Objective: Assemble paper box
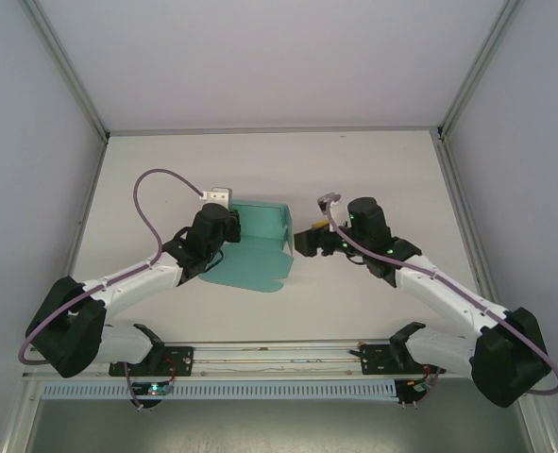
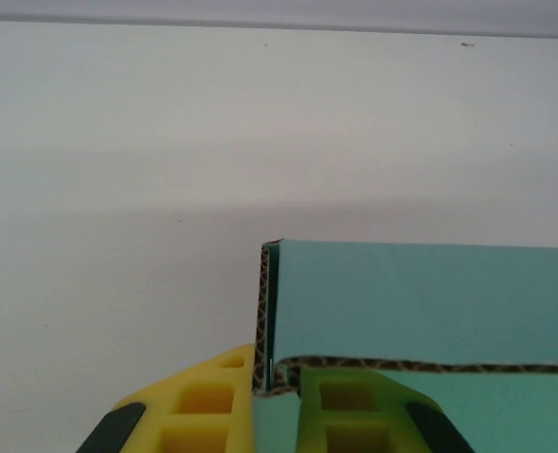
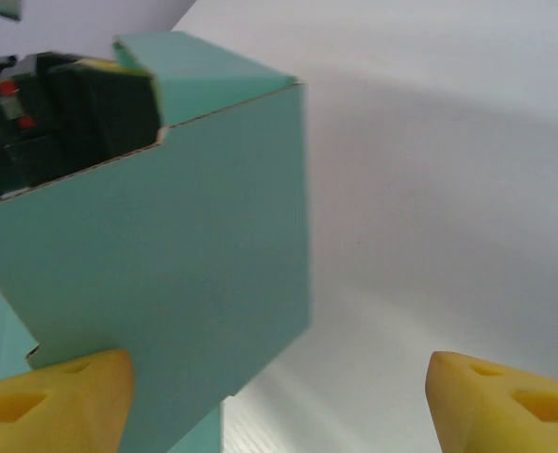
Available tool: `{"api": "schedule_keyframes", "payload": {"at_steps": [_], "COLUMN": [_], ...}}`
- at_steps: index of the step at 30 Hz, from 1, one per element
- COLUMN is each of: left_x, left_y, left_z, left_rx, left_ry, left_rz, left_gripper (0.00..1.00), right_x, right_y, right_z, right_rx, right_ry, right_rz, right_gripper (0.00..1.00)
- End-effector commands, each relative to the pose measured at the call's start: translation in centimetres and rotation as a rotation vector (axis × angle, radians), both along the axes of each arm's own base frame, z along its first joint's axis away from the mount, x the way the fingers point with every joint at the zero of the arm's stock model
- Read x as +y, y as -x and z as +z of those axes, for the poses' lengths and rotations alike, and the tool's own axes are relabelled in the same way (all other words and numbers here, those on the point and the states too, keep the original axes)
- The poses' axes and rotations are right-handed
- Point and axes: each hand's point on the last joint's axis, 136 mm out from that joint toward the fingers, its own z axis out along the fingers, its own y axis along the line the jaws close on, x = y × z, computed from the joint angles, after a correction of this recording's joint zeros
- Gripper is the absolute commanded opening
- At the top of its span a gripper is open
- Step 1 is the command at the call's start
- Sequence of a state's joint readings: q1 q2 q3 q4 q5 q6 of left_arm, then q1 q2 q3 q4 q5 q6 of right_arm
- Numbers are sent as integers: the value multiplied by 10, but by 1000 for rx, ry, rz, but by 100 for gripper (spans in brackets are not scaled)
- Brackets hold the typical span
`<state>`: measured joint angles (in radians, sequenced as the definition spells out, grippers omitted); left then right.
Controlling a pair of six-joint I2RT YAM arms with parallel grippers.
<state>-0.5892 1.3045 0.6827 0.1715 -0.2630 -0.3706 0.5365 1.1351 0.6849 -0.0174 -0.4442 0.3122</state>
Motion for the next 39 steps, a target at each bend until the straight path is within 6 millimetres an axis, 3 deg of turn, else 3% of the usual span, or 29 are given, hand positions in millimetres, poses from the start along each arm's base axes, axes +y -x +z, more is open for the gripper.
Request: {"api": "schedule_keyframes", "payload": {"at_steps": [1, 10, 22, 26, 32, 36, 39], "left_x": [-5, -2, -9, -14, -15, -15, -12], "left_y": [-5, -5, -2, -2, -4, -6, -7], "left_z": [9, 5, 14, 1, 4, 7, 6], "left_rx": [-33, -25, -59, -27, -37, -39, -26], "left_ry": [13, 2, 18, 4, 1, 7, -1], "left_rz": [-7, 4, -43, -74, -74, -64, -44], "left_gripper": [0, 0, 0, 0, 0, 0, 0], "right_x": [24, 64, 49, 50, 41, 26, 4], "right_y": [-5, -14, -50, -67, -91, -98, -101], "right_z": [17, 18, -26, -42, -51, -53, -67], "right_rx": [-71, -86, -45, -63, -99, -124, -113], "right_ry": [-40, -78, 128, 140, 192, 293, 487], "right_rz": [80, 145, -86, -114, -234, -342, -438], "right_gripper": [81, 80, 75, 55, 17, 7, 0]}}
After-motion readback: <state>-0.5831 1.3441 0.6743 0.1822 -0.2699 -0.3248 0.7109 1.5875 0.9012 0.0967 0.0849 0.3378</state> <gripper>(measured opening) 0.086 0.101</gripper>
